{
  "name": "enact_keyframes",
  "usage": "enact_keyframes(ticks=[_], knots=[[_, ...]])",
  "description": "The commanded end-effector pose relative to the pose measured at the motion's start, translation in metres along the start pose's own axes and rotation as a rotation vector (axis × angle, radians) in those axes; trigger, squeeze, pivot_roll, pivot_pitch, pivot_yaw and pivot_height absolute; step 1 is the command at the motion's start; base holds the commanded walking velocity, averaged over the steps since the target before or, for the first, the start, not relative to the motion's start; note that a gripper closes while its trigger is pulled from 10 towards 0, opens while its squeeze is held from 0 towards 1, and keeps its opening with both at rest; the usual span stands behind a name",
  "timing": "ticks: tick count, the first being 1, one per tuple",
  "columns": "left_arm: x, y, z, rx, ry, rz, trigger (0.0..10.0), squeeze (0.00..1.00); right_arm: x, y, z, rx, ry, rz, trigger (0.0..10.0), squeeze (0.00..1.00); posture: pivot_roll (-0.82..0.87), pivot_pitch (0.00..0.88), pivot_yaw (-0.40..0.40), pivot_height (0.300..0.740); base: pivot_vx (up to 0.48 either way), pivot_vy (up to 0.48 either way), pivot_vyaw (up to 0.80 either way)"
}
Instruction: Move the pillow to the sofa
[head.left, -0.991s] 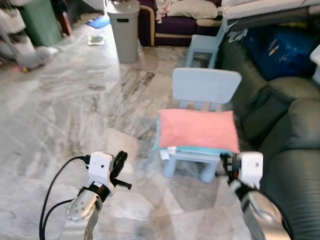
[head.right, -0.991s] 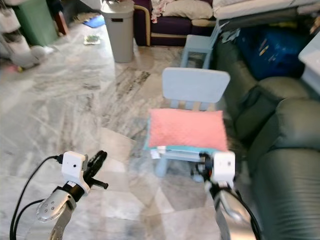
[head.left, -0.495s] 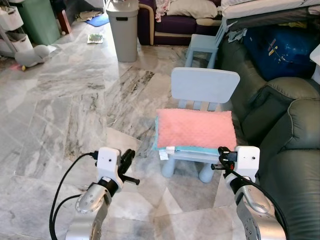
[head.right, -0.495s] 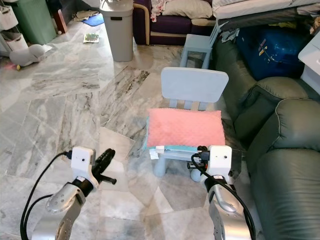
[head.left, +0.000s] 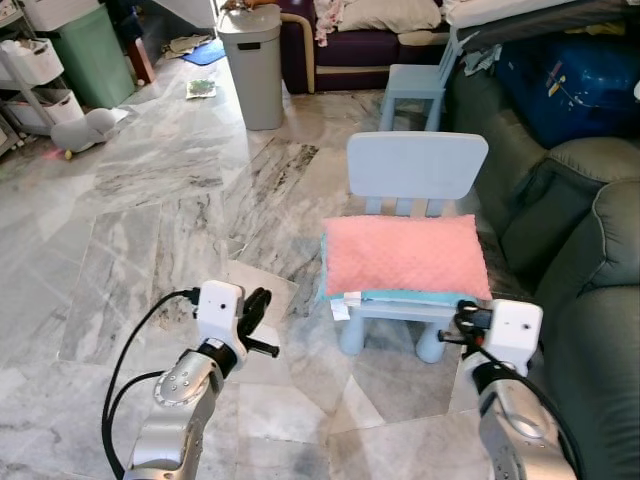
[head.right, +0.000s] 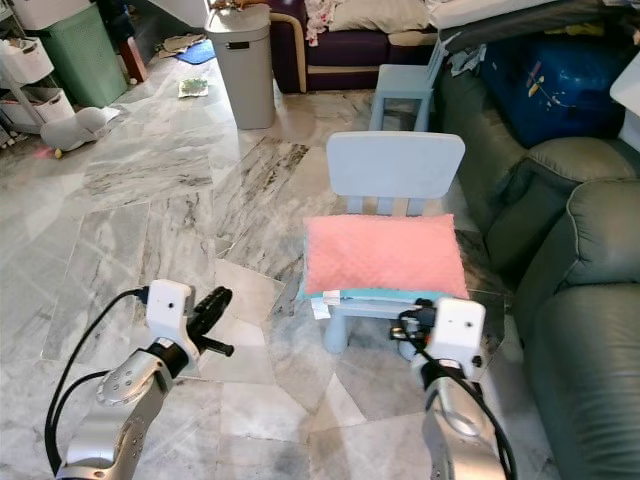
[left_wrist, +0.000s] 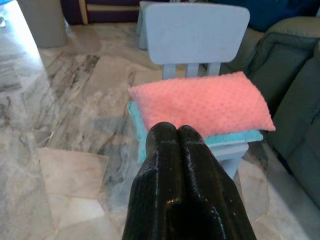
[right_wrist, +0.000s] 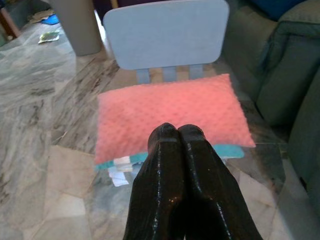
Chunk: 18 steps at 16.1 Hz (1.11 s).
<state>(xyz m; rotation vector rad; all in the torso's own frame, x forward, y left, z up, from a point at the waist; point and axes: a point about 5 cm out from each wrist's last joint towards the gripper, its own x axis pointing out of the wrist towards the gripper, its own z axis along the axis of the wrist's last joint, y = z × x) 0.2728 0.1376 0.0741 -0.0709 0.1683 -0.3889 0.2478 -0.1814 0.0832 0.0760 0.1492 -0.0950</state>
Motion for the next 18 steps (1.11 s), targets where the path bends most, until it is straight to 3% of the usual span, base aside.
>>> enact_keyframes(ticks=[1, 7, 13, 18], knots=[[0.000, 0.003, 0.000, 0.011, 0.000, 0.015, 10.0, 0.00, 0.000, 0.001, 0.009, 0.003, -0.039, 0.000, 10.0, 0.00, -0.14, 0.100, 0.068, 0.740, 0.000, 0.000, 0.00], [0.000, 0.006, -0.003, -0.010, -0.021, 0.078, 10.0, 0.00, 0.007, 0.005, 0.020, -0.027, -0.047, 0.049, 10.0, 0.00, -0.12, 0.119, 0.020, 0.740, 0.000, 0.000, -0.08], [0.000, 0.010, -0.007, -0.050, -0.032, 0.096, 10.0, 0.00, 0.010, 0.008, 0.023, -0.035, -0.044, 0.074, 10.0, 0.00, -0.12, 0.118, 0.006, 0.740, 0.000, 0.000, -0.78], [0.005, 0.009, -0.005, -0.034, -0.038, 0.092, 10.0, 0.00, 0.011, 0.009, 0.027, -0.039, -0.052, 0.085, 10.0, 0.00, -0.12, 0.106, 0.013, 0.740, 0.000, 0.000, -0.78]])
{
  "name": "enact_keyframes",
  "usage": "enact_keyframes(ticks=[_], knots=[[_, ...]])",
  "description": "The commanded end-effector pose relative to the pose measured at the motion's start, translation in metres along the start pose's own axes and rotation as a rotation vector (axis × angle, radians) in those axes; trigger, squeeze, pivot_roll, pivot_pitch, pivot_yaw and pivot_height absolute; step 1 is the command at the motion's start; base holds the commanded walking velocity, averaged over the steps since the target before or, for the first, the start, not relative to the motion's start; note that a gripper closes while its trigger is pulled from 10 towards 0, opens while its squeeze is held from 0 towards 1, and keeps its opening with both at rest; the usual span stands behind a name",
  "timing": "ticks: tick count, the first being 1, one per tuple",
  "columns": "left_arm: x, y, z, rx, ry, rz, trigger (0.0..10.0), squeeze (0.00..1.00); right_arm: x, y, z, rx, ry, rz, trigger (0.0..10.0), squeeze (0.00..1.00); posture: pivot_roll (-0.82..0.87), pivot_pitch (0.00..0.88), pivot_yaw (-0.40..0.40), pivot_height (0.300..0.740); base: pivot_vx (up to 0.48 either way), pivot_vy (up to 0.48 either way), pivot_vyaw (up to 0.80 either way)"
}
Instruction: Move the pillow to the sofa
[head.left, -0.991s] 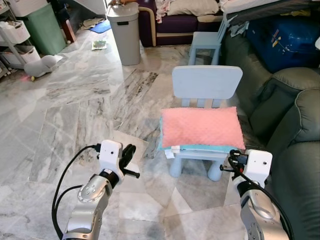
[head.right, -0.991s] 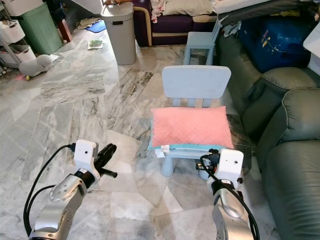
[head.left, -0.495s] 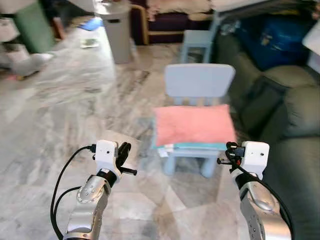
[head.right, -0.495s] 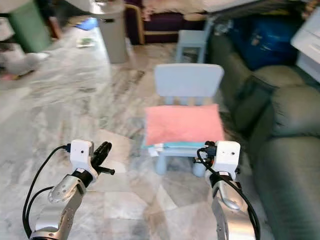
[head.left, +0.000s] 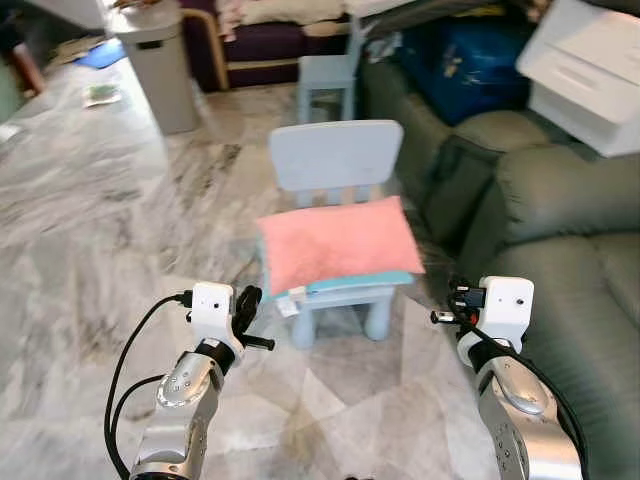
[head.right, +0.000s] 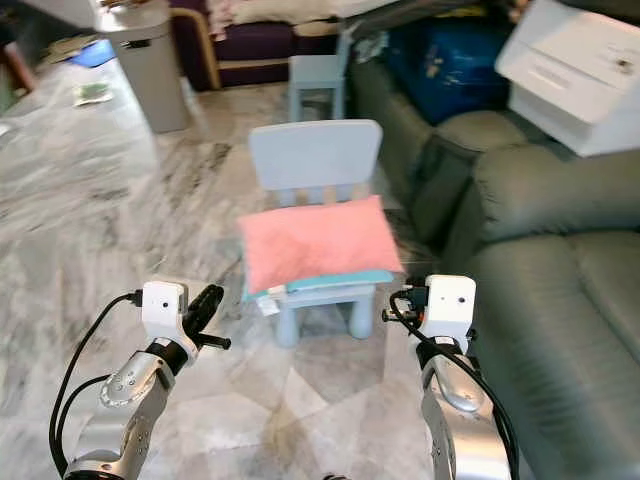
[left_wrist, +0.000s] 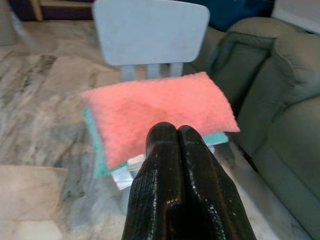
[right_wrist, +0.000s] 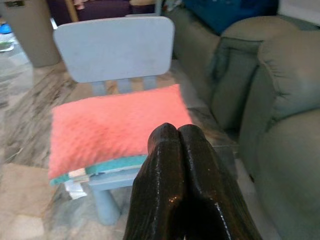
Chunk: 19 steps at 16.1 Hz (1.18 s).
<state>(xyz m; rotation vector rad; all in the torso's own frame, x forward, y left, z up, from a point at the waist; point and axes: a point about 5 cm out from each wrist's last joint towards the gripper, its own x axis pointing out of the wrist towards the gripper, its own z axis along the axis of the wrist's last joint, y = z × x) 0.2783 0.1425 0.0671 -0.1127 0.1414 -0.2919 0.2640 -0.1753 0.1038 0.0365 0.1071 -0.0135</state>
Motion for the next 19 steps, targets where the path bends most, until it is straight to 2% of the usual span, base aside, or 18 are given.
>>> enact_keyframes(ticks=[1, 8, 19], knots=[[0.001, 0.002, 0.000, 0.010, -0.001, -0.001, 10.0, 0.00, -0.001, 0.001, 0.005, 0.006, -0.012, 0.005, 10.0, 0.00, -0.13, 0.107, 0.013, 0.740, 0.000, 0.000, -0.78], [0.003, -0.003, 0.000, -0.015, -0.010, 0.004, 10.0, 0.00, 0.003, 0.005, 0.009, 0.005, -0.018, 0.033, 10.0, 0.00, -0.12, 0.109, 0.002, 0.740, 0.000, 0.000, -0.75], [0.002, -0.007, 0.003, -0.018, -0.024, -0.035, 10.0, 0.00, 0.004, 0.012, 0.012, 0.000, -0.034, 0.059, 10.0, 0.00, -0.12, 0.120, 0.004, 0.740, 0.000, 0.000, 0.00]])
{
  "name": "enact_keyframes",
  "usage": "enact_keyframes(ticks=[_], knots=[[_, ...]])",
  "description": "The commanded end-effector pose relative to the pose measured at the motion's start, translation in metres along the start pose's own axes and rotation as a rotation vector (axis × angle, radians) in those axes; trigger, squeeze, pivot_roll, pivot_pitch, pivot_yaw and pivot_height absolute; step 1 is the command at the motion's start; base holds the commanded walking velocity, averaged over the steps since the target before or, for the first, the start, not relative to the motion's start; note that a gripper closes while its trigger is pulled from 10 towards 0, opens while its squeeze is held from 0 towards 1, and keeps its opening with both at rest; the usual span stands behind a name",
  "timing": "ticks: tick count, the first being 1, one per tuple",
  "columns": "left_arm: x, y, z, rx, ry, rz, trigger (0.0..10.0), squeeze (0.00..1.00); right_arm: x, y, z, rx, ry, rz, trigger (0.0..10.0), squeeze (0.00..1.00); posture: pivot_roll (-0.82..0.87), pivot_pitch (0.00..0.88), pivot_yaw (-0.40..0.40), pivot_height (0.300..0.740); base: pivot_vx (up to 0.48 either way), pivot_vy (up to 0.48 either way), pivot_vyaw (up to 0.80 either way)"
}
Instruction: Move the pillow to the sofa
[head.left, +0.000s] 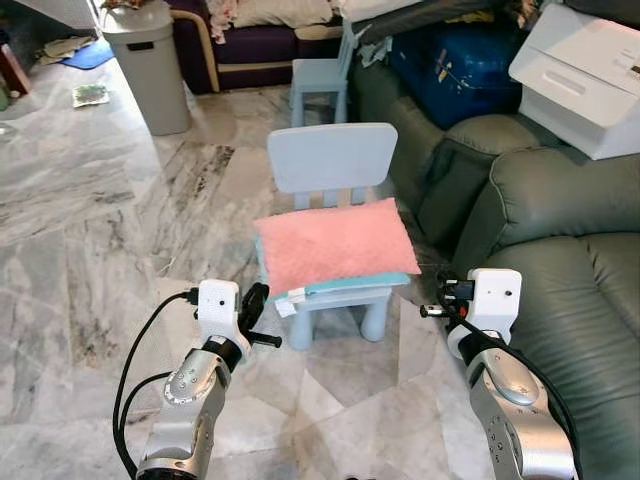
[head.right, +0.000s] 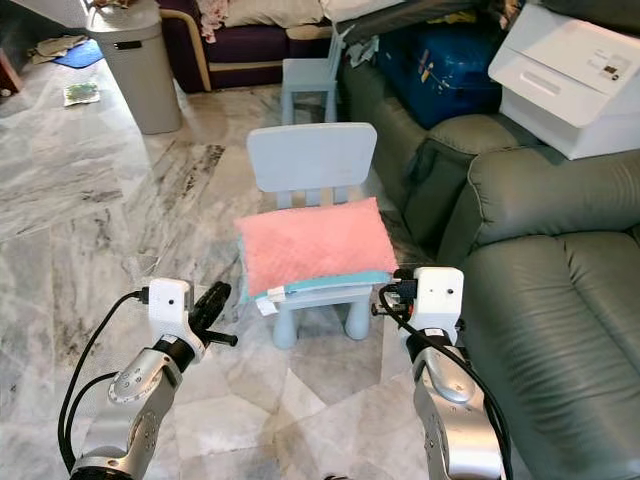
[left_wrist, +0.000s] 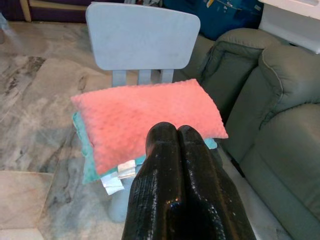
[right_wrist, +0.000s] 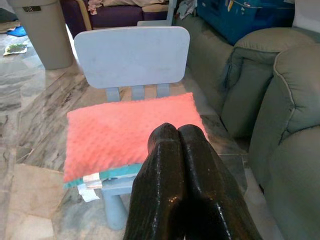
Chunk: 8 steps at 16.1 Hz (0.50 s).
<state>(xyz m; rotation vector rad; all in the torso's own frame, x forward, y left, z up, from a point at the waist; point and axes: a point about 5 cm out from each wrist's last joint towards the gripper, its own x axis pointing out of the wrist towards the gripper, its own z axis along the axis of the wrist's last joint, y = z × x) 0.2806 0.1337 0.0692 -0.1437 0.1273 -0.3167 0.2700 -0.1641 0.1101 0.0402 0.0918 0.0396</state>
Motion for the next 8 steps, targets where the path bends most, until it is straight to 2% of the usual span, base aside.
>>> enact_keyframes(ticks=[1, 2, 8], knots=[[-0.0021, 0.0006, 0.0024, 0.008, -0.009, -0.011, 10.0, 0.00, -0.0007, 0.0005, 0.0059, -0.001, -0.020, 0.007, 10.0, 0.00, -0.12, 0.121, 0.006, 0.740, 0.000, 0.000, 0.00], [-0.0020, 0.0002, 0.0014, -0.020, -0.004, -0.012, 10.0, 0.00, -0.0009, 0.0012, 0.0060, -0.002, -0.021, 0.007, 10.0, 0.00, -0.12, 0.121, 0.009, 0.740, 0.000, -0.480, 0.00], [-0.0006, -0.0007, 0.0018, -0.013, -0.003, -0.021, 10.0, 0.00, -0.0021, 0.0000, 0.0057, -0.006, -0.020, 0.005, 10.0, 0.00, -0.13, 0.120, 0.009, 0.740, 0.000, -0.480, 0.00]])
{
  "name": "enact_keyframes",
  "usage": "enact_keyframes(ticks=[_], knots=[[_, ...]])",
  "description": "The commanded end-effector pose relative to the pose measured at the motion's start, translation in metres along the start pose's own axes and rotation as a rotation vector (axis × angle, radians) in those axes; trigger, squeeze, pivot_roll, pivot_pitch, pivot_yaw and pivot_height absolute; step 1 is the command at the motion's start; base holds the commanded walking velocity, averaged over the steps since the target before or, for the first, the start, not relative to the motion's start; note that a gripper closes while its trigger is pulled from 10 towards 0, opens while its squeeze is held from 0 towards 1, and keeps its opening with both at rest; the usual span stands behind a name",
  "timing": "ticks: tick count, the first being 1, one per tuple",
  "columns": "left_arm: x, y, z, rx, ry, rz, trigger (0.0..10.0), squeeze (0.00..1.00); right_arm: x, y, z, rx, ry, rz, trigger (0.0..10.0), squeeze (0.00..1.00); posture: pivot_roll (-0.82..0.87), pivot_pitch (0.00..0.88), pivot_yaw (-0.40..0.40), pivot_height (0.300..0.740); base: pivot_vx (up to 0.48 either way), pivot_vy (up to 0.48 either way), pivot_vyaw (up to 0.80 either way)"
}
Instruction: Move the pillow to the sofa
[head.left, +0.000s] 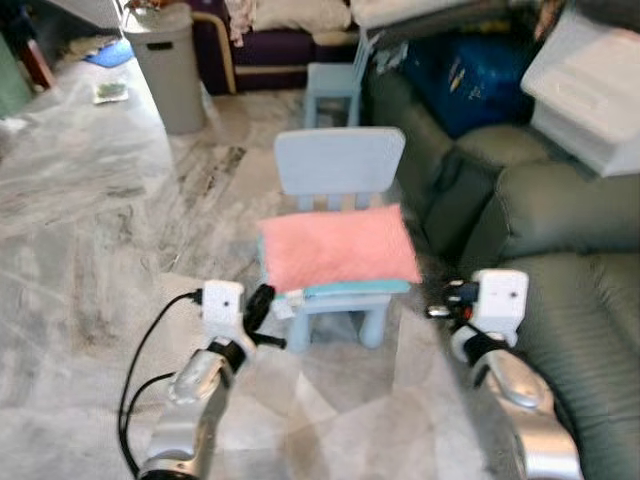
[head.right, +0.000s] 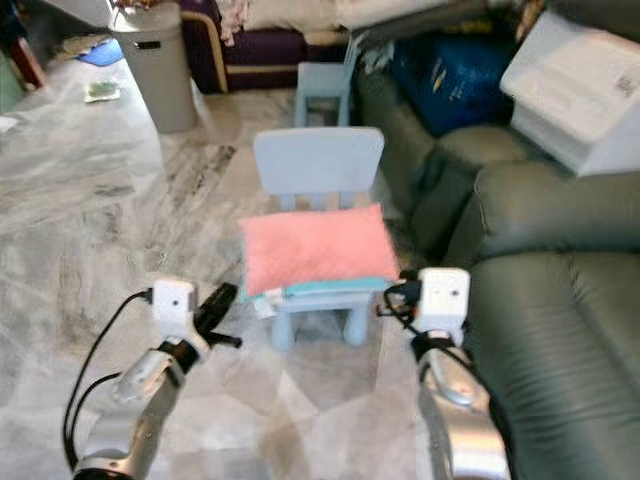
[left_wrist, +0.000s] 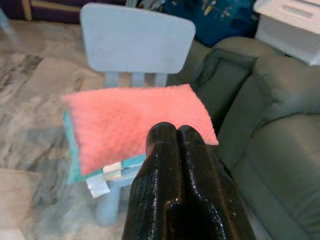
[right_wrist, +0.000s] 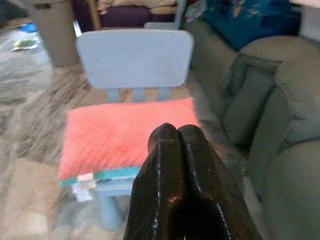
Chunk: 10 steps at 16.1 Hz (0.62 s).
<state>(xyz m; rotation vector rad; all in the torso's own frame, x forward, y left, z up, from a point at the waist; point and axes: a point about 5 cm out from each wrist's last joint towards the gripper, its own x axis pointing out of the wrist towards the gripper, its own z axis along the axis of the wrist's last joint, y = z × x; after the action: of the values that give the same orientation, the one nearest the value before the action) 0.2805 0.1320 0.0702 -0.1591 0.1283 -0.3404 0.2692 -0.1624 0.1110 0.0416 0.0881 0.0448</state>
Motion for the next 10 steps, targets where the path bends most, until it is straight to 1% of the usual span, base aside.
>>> enact_keyframes(ticks=[1, 4, 6, 8, 10], knots=[[-0.0012, 0.0011, 0.0008, 0.004, -0.001, 0.004, 10.0, 0.00, -0.0010, -0.0018, 0.0055, -0.008, -0.018, 0.001, 10.0, 0.00, -0.13, 0.119, 0.009, 0.740, 0.000, -0.480, 0.00], [-0.0020, 0.0014, -0.0006, 0.001, 0.003, 0.007, 10.0, 0.00, -0.0006, -0.0018, 0.0054, -0.011, -0.017, 0.004, 10.0, 0.00, -0.12, 0.117, 0.007, 0.740, 0.000, -0.454, 0.00], [-0.0018, 0.0032, -0.0003, -0.029, -0.005, 0.020, 10.0, 0.00, -0.0005, -0.0012, 0.0055, -0.013, -0.016, 0.008, 10.0, 0.00, -0.13, 0.117, 0.007, 0.740, 0.000, 0.000, 0.00], [-0.0015, 0.0049, -0.0008, -0.029, -0.001, 0.036, 10.0, 0.00, -0.0008, -0.0013, 0.0053, -0.015, -0.015, 0.013, 10.0, 0.00, -0.13, 0.117, 0.005, 0.740, 0.000, 0.000, 0.00], [-0.0013, 0.0090, 0.0010, -0.047, -0.011, 0.056, 10.0, 0.00, -0.0001, 0.0003, 0.0062, -0.019, -0.017, 0.029, 10.0, 0.00, -0.13, 0.115, 0.004, 0.740, 0.000, 0.000, 0.00]])
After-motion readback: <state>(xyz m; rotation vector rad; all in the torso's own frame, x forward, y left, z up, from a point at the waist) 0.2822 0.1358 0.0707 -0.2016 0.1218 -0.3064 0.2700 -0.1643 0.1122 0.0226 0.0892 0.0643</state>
